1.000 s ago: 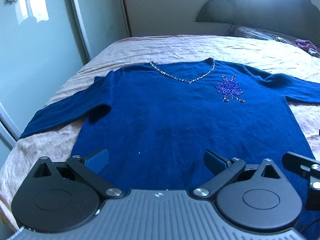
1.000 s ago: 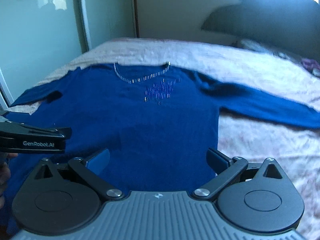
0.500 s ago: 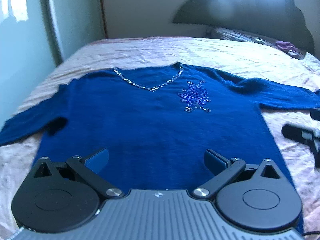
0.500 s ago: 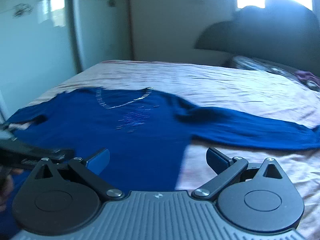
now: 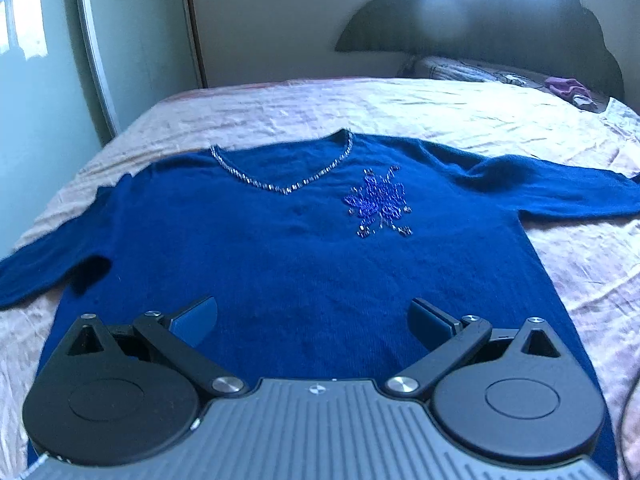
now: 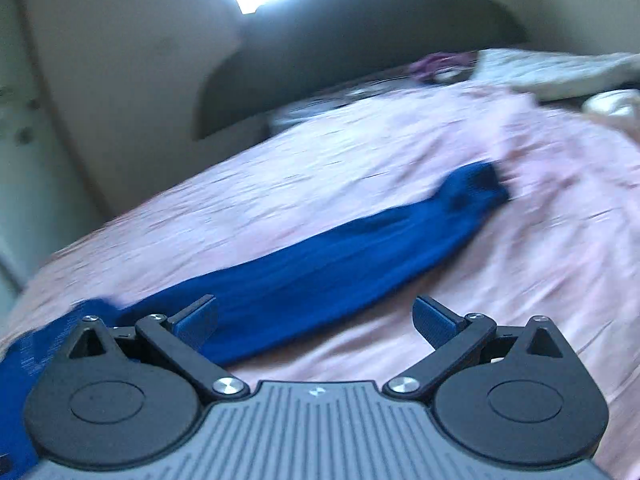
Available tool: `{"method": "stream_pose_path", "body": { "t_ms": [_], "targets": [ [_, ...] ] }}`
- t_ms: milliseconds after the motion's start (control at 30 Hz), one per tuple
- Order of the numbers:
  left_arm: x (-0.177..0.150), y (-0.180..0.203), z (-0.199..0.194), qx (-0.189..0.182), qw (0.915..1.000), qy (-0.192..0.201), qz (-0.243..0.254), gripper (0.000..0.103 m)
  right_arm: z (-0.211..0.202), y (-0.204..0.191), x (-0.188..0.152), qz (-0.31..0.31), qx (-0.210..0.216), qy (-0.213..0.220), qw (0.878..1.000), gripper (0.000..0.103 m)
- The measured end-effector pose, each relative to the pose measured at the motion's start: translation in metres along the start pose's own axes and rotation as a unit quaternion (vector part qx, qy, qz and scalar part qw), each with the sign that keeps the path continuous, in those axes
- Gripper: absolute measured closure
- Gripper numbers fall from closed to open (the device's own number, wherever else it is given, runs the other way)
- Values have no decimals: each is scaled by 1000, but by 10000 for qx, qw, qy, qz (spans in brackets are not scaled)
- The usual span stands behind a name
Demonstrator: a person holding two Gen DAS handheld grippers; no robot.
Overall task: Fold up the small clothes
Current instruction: 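Grasp the cuff of one navy sleeve with the right tool, then carry the held sleeve across the sweater front toward the other sleeve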
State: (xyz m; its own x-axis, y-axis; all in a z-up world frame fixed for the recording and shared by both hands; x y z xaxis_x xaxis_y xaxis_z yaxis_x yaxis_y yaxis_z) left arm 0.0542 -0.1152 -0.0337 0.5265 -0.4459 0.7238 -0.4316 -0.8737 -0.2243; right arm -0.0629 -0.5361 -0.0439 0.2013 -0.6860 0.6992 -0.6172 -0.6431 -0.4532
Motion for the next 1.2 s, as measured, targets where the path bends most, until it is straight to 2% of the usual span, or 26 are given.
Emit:
{"method": "stream_pose_path", "body": {
  "t_ms": [133, 200, 300, 400, 533, 600, 733, 800, 833, 933, 1067, 1200],
  "targets": [
    [5, 11, 4, -81, 9994, 20, 342, 1, 22, 35, 17, 422, -304, 75, 9986, 0],
    [8, 15, 7, -101, 9992, -6, 396, 1, 31, 49, 23, 711, -313, 79, 9969, 0],
    [10, 20, 12, -145, 9990, -59, 426, 1, 45, 56, 27, 874, -303, 141, 9956, 0],
    [12, 25, 14, -5, 9987, -29, 513, 1, 55, 61, 34, 927, -287, 235, 9950, 0],
    [13, 28, 20, -4, 9982, -132, 582, 1, 67, 68, 45, 1025, -274, 486, 9932, 2],
    [13, 29, 23, -34, 9981, -202, 584, 1, 72, 78, 54, 1259, -215, 649, 9897, 9],
    [12, 31, 28, -45, 9975, -307, 629, 1, 81, 103, 74, 1990, -178, 750, 9770, 51],
    [12, 32, 30, -62, 9974, -350, 632, 1, 84, 113, 79, 2294, -74, 709, 9707, 62],
    [12, 32, 31, -71, 9973, -364, 630, 1, 86, 116, 80, 2376, -26, 671, 9690, 71],
    [13, 32, 32, -64, 9972, -378, 641, 1, 87, 118, 83, 2383, -140, 699, 9686, 90],
    [15, 26, 31, 34, 9977, -364, 578, 1, 78, 107, 83, 2210, -92, 833, 9717, 92],
    [15, 19, 34, 149, 9977, -436, 502, 1, 65, 75, 78, 1745, 198, 829, 9810, 92]
  ]
}}
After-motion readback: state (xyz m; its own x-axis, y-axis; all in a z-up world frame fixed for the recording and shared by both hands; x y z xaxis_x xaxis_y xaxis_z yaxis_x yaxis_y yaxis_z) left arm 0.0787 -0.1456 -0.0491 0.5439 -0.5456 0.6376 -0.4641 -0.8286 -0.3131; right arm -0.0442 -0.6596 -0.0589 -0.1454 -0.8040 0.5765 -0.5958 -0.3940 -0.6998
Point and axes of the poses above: each gripper's, at about its wrist camera, not at the fingertips, and z roughly the way its jaws point, y to its right, x to its top, the point moved 3 cm from there along z, roughly the way its jaws point, and after that the axes turned 9 degrees about z, right-handed, at the moved point
